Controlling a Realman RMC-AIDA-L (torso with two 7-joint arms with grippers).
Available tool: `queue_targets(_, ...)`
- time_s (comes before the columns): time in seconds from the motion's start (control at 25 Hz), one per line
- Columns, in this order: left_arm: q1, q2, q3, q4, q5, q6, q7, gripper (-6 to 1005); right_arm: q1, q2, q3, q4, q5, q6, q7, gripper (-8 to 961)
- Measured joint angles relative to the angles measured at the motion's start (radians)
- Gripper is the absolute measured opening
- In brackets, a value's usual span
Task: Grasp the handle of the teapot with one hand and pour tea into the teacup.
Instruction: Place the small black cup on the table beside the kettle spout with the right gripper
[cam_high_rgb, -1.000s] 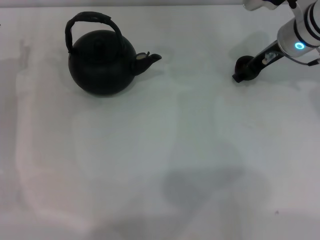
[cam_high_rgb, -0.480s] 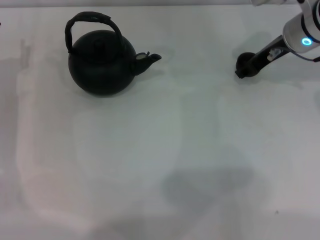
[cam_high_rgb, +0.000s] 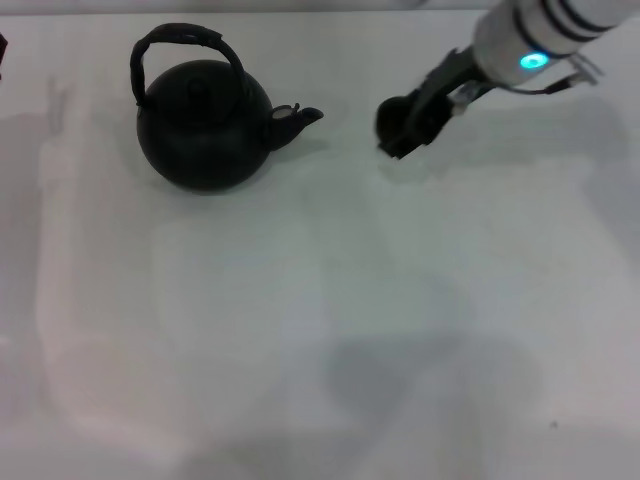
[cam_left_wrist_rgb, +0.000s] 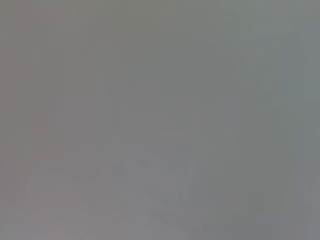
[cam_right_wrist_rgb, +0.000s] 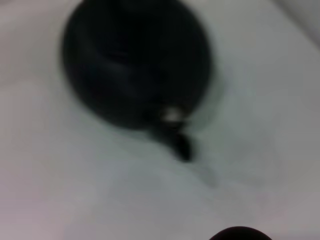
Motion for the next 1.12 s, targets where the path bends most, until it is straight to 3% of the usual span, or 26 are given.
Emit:
queue_targets(0.52, -0.005, 0.0, 0.0, 0.002, 0.0, 0.0, 0.0, 767, 0.07, 0.002, -0.347, 0.008, 0.11, -0.008, -0.004, 727)
queue_targets(1.12, -0.016, -0.002, 0.0, 0.002, 0.004, -0.003, 0.002, 766, 0.061, 0.002, -0.378, 0.037, 0.169, -0.033, -0.053, 729)
